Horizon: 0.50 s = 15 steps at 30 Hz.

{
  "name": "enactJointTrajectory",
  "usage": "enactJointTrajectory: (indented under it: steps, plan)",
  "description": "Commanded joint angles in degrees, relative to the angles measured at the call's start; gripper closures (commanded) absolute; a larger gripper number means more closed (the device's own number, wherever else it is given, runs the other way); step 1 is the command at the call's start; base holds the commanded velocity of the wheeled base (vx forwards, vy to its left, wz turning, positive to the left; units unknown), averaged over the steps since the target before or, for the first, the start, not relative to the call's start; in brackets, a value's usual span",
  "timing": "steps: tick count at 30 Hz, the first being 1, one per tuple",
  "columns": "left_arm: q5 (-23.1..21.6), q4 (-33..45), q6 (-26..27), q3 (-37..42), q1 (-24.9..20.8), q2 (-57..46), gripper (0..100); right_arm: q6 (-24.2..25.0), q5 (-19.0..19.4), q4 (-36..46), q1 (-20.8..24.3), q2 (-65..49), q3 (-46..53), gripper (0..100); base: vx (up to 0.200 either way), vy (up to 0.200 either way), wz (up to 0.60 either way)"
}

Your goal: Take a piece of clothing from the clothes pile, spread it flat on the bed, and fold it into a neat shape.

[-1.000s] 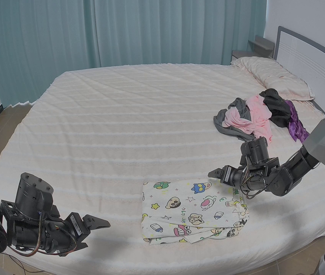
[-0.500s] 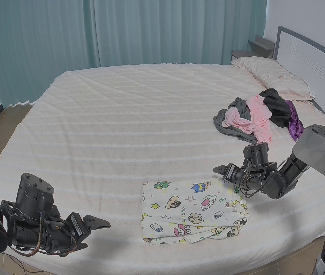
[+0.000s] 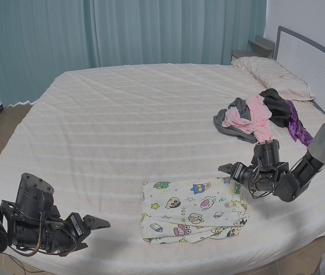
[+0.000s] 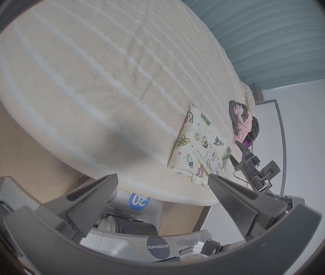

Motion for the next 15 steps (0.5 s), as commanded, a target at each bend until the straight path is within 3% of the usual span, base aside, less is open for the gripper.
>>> enactJointTrajectory:
  steps: [1, 10, 15]
  plan:
    - [0.0, 0.0, 0.0, 0.0, 0.0, 0.1, 0, -0.1, -0.3, 0.0, 1.3, -2.1, 2.5, 0, 0.0, 0.0, 0.0]
    - [0.0, -0.1, 0.0, 0.0, 0.1, 0.3, 0, -1.2, -2.6, -8.8, 0.6, -4.5, 7.0, 0, 0.0, 0.0, 0.0]
    - [0.0, -0.1, 0.0, 0.0, 0.0, 0.3, 0, -2.0, -2.6, -9.4, 0.5, -5.3, 8.9, 0, 0.0, 0.0, 0.0]
